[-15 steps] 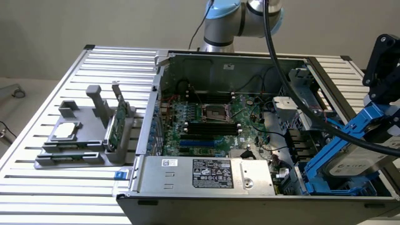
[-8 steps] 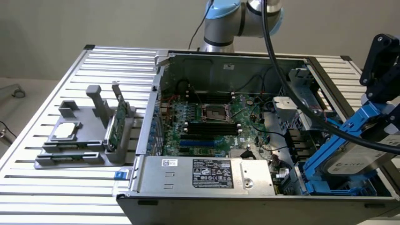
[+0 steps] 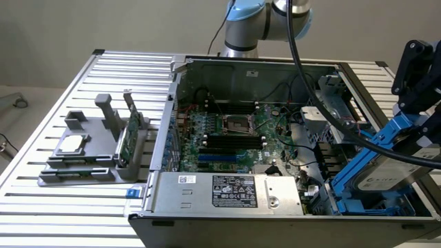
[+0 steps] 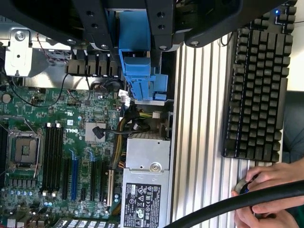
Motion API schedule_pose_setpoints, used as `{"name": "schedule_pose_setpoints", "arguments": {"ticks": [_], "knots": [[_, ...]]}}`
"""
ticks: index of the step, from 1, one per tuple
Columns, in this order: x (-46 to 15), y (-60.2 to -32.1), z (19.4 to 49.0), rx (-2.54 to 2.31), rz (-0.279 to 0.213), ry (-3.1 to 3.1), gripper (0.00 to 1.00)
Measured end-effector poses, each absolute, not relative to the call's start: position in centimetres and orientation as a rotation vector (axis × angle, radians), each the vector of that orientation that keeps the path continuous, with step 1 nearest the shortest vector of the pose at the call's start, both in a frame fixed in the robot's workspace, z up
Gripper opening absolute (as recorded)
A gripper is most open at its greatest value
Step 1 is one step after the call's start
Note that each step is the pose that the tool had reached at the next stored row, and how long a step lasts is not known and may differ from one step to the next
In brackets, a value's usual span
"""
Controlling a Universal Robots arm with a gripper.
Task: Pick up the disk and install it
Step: 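Insert the disk into the insertion slot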
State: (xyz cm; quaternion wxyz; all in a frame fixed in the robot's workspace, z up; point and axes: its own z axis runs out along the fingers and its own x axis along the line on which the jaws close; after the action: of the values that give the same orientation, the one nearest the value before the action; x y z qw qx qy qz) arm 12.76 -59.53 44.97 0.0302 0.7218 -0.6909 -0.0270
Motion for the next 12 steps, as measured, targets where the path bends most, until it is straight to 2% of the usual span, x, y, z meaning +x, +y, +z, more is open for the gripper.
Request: {"name": "schedule_pose_setpoints", "arguments": {"ticks": [12], "knots": [[13.04, -59.23, 44.62, 2.228, -0.088, -2.131, 0.33]]}}
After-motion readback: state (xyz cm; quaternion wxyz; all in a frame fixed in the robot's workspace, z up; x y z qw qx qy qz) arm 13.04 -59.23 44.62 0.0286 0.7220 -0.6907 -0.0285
